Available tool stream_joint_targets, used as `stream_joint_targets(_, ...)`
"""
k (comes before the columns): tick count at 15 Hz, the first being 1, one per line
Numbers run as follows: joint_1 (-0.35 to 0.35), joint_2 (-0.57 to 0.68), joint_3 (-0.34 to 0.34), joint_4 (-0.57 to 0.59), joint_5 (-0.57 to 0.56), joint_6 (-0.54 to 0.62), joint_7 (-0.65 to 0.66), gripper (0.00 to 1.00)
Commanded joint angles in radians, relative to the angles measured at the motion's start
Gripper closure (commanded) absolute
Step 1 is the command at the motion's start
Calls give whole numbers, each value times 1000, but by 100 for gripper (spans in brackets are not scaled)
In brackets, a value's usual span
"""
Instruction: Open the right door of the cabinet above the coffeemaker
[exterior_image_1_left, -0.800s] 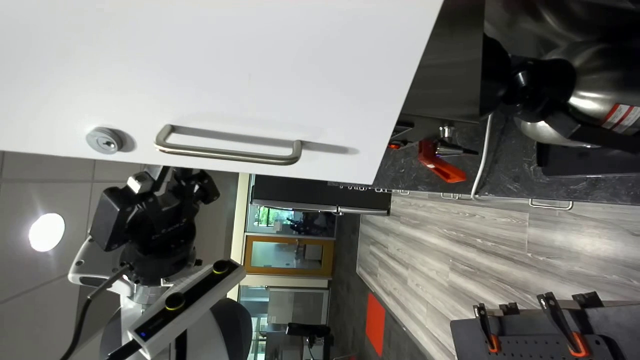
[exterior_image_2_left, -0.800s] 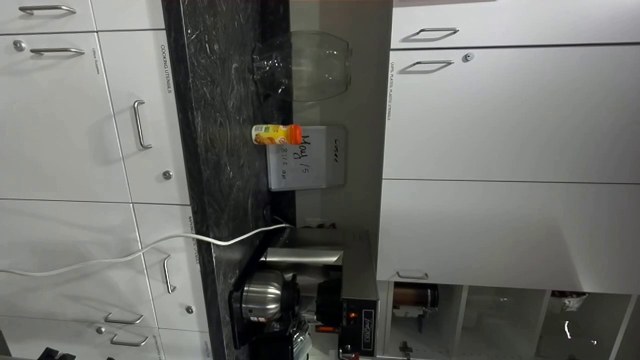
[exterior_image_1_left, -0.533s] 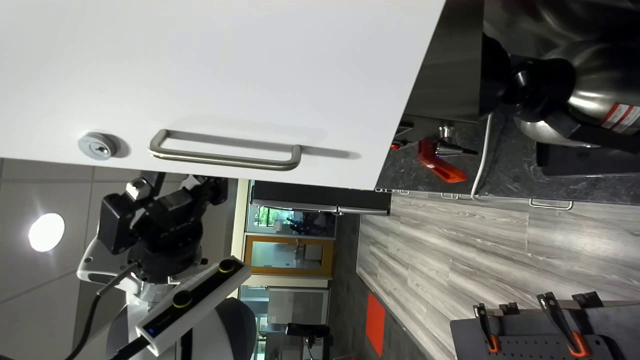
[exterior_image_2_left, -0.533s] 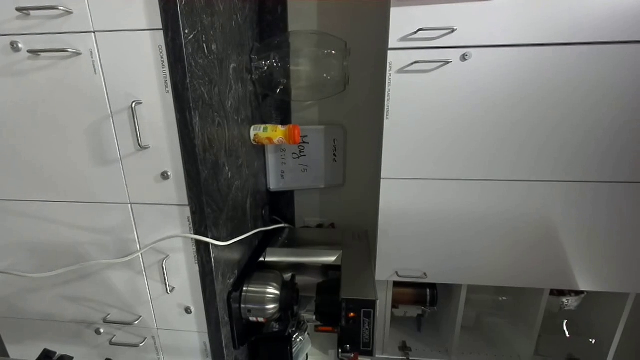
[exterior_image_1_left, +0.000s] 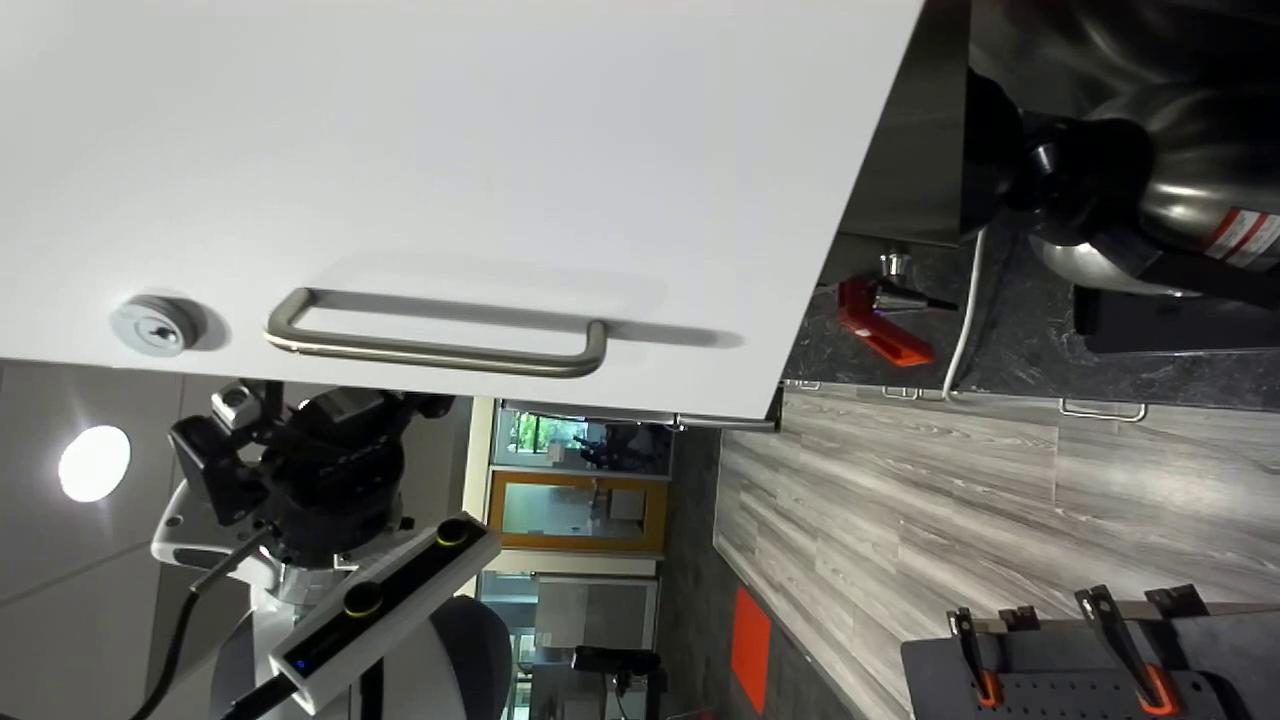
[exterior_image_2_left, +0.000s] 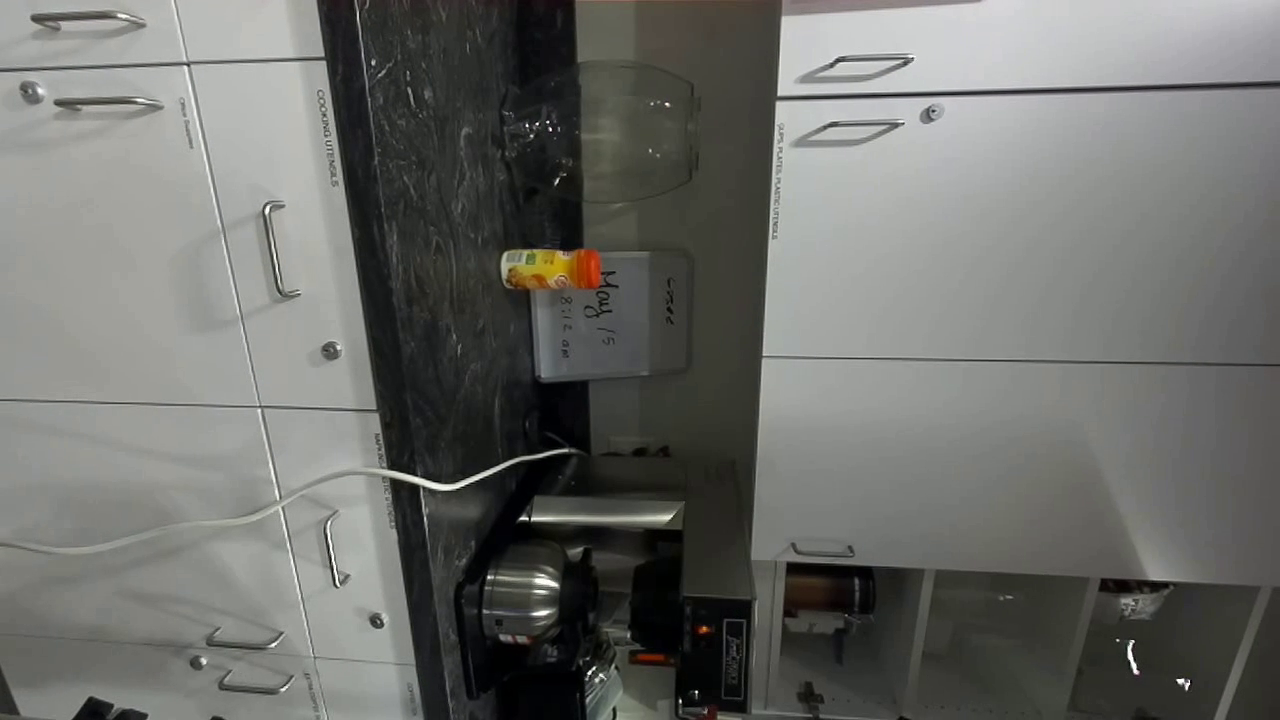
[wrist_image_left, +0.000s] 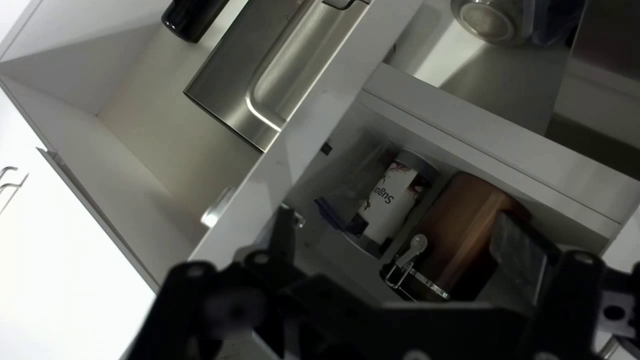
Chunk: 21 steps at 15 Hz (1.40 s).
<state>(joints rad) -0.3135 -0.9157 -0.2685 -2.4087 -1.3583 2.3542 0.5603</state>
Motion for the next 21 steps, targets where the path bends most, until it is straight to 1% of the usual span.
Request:
stream_joint_targets(1,25,93,19,71,-3,-42,50,0)
stream_joint_targets(4,62,120,13,77,29,-37,45,0)
stream_joint_targets(5,75,131,34,83,51,-54,45,0)
stream_joint_targets(9,110,188,81,94,72,-44,79,0)
stream_joint_targets(12,116,214,121,108,95,-65,119,0)
stream_joint_targets(16,118,228,152,116,100,-90,146,0)
stream_joint_targets(17,119,231,155,118,99,-95,152,0)
stream_joint_targets(18,124,207,136,90,87,-66,134,0)
stream_joint_targets(21,125,211,140,93,86,-70,134,0)
